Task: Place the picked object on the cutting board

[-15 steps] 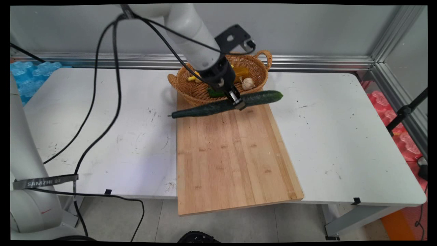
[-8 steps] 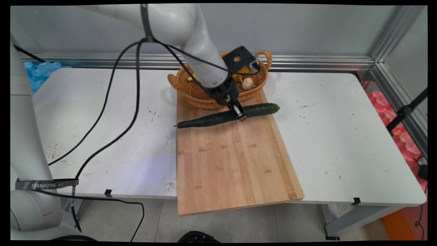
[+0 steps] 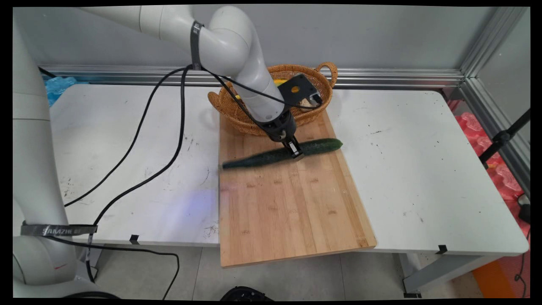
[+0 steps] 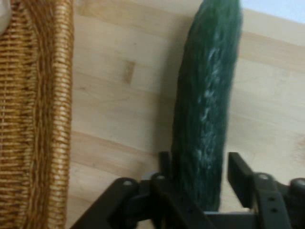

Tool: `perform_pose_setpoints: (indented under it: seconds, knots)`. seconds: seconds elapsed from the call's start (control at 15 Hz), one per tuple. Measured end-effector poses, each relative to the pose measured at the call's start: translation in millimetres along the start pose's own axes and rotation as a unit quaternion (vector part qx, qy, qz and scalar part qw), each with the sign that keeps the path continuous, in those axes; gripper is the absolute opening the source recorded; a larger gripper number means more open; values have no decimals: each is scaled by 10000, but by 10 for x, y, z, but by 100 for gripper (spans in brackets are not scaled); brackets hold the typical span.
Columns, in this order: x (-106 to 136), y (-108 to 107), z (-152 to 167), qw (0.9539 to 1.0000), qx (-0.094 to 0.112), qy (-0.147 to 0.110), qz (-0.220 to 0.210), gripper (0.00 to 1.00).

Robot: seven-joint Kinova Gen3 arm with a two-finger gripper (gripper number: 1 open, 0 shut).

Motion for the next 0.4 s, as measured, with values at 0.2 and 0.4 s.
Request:
perform_pose_setpoints:
  seconds: [0.2, 0.4]
  knots:
    - [-15, 3, 49, 10000, -24, 26, 52, 100]
    - [-13, 15, 14, 9998, -64, 118, 116, 100]
